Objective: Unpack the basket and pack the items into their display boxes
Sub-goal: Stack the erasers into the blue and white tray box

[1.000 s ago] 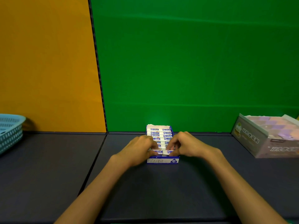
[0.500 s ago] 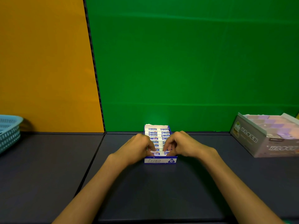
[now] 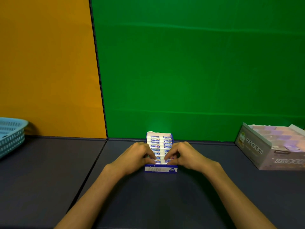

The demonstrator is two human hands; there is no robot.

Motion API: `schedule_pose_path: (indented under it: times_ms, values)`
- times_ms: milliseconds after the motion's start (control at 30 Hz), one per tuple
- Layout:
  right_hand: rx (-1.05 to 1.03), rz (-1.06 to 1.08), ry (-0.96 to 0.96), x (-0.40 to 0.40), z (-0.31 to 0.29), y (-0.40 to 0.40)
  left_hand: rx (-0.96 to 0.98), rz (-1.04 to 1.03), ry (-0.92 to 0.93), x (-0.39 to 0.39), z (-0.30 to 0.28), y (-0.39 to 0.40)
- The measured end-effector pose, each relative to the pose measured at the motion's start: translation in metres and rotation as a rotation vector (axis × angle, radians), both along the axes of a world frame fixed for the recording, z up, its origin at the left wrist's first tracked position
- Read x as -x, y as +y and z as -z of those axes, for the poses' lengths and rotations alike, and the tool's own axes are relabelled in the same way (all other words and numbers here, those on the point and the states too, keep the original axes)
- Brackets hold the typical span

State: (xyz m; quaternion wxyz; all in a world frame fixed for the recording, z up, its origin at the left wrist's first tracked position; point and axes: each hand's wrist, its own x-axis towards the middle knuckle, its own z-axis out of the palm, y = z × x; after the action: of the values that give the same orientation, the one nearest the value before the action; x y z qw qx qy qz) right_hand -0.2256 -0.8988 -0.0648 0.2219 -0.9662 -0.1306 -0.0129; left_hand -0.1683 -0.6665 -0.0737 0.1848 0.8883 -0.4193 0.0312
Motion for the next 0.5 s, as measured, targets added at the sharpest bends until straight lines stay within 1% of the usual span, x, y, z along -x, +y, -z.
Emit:
schedule_pose_path:
  times_ms: [233, 367, 500]
  values:
    - [-0.017, -0.018, -0.086, 0.016, -0.002, -0.002, 0.045, -0.09, -0.017, 0.018, 0.001, 0.009]
    - [-0.012, 0.004, -0.211, 0.032, 0.001, -0.002, 0.065, -0.132, -0.073, 0.037, 0.001, 0.023]
    - [-0.09, -0.002, -0.254, 0.064, 0.007, -0.003, 0.092, -0.17, -0.079, 0.066, -0.001, 0.046]
